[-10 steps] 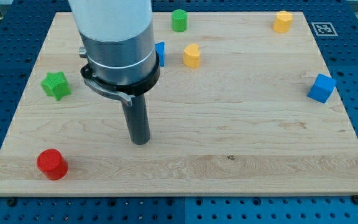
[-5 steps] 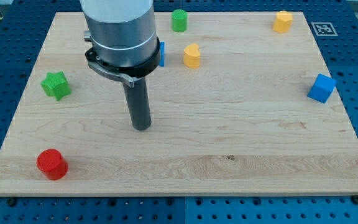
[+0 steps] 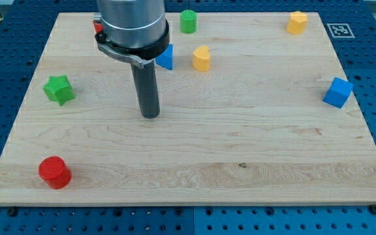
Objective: Move the yellow heart diagonally to the yellow hexagon
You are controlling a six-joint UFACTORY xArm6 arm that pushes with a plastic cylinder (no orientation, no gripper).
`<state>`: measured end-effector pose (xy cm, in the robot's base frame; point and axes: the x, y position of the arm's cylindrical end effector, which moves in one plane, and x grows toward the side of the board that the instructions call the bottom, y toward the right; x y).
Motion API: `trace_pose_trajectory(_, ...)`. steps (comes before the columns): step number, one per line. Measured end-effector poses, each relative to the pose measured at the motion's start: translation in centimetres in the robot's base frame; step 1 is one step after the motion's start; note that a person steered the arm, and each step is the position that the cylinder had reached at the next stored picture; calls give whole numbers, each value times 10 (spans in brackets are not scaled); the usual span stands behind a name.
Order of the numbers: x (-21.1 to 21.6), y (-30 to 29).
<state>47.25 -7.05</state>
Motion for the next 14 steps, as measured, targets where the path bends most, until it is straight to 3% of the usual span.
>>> trace_pose_trajectory(4, -62, -3)
trace_pose_trajectory(9, -86, -3)
trace_pose_trajectory(13, -157, -12)
trace_pose_trajectory(14, -167, 19)
